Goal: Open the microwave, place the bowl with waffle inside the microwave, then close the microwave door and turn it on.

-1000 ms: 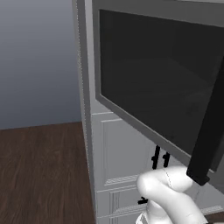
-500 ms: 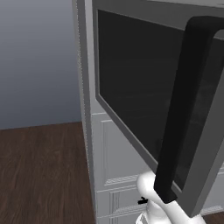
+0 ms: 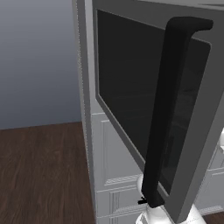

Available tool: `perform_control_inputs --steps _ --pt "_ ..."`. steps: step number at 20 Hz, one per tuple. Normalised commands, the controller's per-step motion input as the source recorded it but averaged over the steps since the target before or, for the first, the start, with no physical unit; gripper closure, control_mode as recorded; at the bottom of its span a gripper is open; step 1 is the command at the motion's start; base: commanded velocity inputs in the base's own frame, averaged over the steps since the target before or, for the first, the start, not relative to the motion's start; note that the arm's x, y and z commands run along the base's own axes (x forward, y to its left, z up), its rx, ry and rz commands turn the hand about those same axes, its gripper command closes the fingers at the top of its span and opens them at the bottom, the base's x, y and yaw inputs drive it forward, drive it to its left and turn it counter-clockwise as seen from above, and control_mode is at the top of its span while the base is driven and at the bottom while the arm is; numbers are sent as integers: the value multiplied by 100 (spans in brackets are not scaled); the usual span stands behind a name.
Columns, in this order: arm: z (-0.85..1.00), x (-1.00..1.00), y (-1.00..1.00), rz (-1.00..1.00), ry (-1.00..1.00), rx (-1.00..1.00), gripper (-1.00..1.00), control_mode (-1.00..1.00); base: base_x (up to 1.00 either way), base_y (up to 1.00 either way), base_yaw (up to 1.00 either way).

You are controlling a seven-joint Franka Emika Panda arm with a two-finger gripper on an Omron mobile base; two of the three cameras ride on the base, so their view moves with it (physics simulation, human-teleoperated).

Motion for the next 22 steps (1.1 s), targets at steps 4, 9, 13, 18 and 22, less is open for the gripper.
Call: perform_control_inputs --steps 4,9,13,18,22 --pt "-4 15 0 -12 0 0 -100 -100 0 0 0" --pt "-11 14 -5 -12 4 0 -100 -100 0 0 0" --pt "0 0 -94 -10 24 0 -100 -100 0 0 0" --pt "-6 3 -100 -33 30 0 -100 -100 0 0 0" --pt "-23 1 -100 -46 20 0 -100 -100 0 0 0"
